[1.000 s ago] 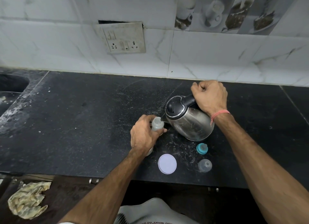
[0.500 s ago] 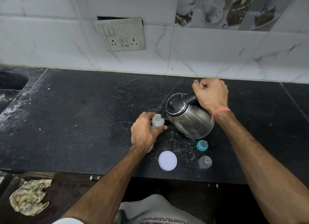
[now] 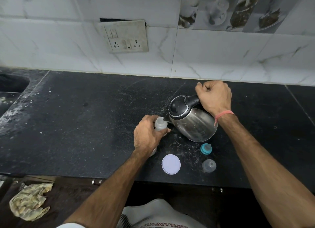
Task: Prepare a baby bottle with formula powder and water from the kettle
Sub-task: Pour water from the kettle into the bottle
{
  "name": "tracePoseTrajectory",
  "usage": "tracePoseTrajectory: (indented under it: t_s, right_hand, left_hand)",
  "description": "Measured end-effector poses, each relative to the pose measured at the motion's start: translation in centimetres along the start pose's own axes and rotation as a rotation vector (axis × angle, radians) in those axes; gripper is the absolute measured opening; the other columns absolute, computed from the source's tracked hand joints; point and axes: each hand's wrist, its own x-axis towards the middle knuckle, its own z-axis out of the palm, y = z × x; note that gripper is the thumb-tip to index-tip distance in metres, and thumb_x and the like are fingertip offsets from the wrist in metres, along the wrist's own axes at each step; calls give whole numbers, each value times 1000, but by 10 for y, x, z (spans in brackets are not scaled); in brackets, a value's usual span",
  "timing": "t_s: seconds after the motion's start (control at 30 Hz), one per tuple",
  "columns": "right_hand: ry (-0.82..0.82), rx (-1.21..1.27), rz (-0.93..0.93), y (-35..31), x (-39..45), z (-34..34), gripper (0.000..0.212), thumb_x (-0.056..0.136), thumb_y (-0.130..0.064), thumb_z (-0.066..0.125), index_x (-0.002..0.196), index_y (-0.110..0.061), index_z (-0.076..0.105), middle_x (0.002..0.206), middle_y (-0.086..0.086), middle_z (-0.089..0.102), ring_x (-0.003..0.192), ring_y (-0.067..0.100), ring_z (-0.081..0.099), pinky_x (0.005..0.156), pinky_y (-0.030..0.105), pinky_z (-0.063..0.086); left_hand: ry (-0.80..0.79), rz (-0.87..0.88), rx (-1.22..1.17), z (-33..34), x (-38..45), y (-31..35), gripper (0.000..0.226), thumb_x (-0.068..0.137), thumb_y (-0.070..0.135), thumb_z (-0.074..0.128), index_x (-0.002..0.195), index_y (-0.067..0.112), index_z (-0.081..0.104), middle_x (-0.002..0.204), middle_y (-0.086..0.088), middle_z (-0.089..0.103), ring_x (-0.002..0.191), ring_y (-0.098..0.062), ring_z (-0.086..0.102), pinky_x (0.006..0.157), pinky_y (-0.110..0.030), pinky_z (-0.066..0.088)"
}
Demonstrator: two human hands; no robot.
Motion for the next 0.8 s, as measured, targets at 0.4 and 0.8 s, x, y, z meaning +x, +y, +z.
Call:
tracePoseTrajectory:
  t_s: [0.4, 0.8]
  right_hand:
    - [66, 178, 133, 16, 2, 9, 60, 95, -33, 69, 50, -8, 38, 44, -6, 26, 47, 15, 26, 66, 30, 43]
    - [207, 498, 447, 60, 5, 43, 67, 94, -34, 77, 39, -18, 42, 45, -9, 28, 46, 11, 25, 78, 32, 57]
  left_hand:
    - [-9, -12, -11, 2, 1, -3, 55, 73, 66, 99, 118, 41, 77, 111, 19, 69, 100, -6, 72, 88, -38, 60]
    - [-22, -5, 11, 1, 1, 0, 52, 72, 66, 100, 113, 44, 77, 107, 22, 68, 97, 1, 71, 85, -34, 57]
